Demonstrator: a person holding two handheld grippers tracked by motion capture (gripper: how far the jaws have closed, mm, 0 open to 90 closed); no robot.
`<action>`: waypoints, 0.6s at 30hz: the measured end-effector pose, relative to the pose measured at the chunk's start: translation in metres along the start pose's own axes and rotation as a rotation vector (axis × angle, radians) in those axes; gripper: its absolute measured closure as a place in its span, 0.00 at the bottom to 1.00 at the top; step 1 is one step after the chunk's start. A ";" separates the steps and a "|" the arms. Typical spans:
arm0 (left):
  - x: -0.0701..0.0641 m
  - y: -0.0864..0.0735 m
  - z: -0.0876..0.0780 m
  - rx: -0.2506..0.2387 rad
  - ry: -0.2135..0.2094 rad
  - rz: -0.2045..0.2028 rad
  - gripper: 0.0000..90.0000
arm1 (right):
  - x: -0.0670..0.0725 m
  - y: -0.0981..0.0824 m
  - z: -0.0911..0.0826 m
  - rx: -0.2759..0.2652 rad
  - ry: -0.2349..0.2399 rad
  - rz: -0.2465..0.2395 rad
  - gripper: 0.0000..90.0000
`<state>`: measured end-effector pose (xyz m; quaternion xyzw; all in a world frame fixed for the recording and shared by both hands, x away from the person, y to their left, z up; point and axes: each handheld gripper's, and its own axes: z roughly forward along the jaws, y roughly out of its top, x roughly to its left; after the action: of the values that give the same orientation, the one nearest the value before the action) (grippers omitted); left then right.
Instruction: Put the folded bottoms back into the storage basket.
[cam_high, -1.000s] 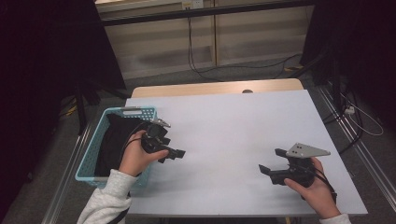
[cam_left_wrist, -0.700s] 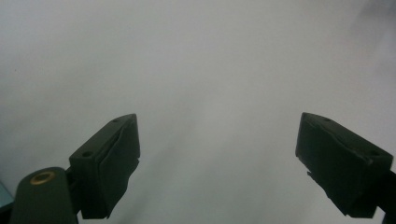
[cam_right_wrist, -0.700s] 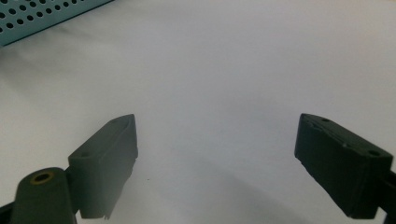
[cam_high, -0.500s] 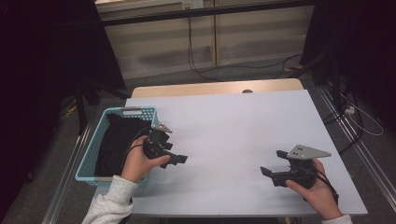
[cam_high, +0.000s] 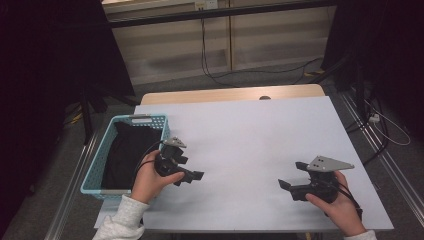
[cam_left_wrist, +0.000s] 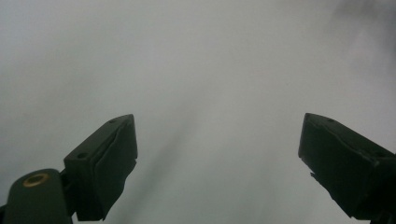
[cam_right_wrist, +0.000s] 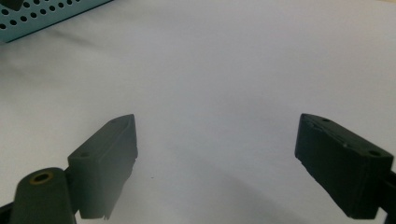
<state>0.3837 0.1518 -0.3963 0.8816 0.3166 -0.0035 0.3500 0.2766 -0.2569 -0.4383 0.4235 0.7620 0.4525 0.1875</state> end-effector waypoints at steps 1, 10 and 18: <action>-0.001 0.000 0.000 0.001 -0.003 0.003 0.13 | 0.000 0.000 0.000 0.000 -0.001 0.000 0.14; -0.006 -0.008 0.003 -0.020 -0.023 0.006 0.11 | 0.000 -0.005 -0.007 0.004 -0.002 -0.002 0.14; -0.008 -0.016 0.011 -0.019 -0.034 0.012 0.10 | -0.002 -0.007 -0.011 -0.006 -0.011 0.007 0.14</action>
<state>0.3707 0.1492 -0.4125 0.8800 0.3051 -0.0135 0.3637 0.2673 -0.2663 -0.4388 0.4281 0.7582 0.4530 0.1915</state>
